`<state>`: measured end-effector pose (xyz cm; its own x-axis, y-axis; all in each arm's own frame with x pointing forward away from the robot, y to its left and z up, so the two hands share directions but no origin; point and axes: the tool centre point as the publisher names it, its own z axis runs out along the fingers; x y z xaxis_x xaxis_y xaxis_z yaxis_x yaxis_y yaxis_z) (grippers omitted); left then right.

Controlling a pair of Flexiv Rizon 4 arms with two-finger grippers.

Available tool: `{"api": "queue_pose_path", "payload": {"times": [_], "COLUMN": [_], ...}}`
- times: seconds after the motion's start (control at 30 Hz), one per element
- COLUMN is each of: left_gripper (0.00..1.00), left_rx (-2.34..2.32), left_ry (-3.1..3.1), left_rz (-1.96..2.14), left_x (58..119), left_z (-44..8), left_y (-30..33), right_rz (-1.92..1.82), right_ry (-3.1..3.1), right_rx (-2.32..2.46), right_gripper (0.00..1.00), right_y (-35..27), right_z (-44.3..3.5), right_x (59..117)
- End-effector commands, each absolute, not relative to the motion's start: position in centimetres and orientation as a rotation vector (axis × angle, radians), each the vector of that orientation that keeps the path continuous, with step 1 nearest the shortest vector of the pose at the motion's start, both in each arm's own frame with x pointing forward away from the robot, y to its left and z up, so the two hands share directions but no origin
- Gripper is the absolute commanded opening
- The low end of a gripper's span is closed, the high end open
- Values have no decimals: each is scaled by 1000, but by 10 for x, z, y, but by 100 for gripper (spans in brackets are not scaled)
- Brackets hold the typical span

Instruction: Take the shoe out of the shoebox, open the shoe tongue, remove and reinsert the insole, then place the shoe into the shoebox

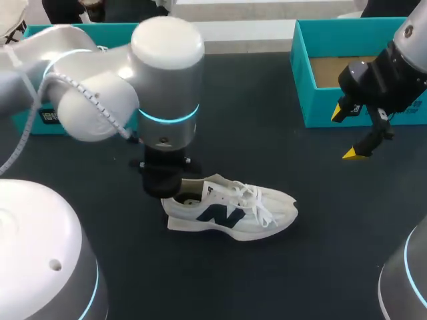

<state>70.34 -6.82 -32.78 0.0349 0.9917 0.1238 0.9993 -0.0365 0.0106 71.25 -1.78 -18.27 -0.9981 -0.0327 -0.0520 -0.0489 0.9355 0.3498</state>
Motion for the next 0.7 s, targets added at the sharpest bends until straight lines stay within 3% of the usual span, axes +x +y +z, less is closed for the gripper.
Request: {"api": "queue_pose_path", "payload": {"times": [0.03, 0.27, 0.33, 0.43, 0.47, 0.53, 0.57, 0.7], "left_gripper": [0, 0, 33, 55, 75, 95, 100, 100], "left_rx": [-2158, -2098, -2093, -2089, -2090, -2091, -2092, -2111], "left_ry": [-2150, -2169, -2154, -2149, -2148, -2142, -2140, -2157], "left_rz": [-166, -172, -171, -169, -169, -170, -169, -112], "left_x": [705, 700, 698, 695, 695, 693, 693, 693], "left_z": [-345, -353, -355, -357, -356, -355, -354, -339], "left_y": [-74, -71, -70, -68, -68, -67, -66, -63], "right_rz": [550, 550, 550, 550, 550, 550, 550, 550], "right_ry": [3049, 3049, 3049, 3049, 3049, 3049, 3049, 3049], "right_rx": [-64, -64, -64, -64, -64, -64, -64, -64], "right_gripper": [100, 100, 100, 100, 100, 100, 100, 100], "right_y": [-17, -17, -17, -17, -17, -17, -17, -17], "right_z": [-184, -184, -184, -184, -184, -184, -184, -184], "right_x": [714, 714, 714, 714, 714, 714, 714, 714]}}
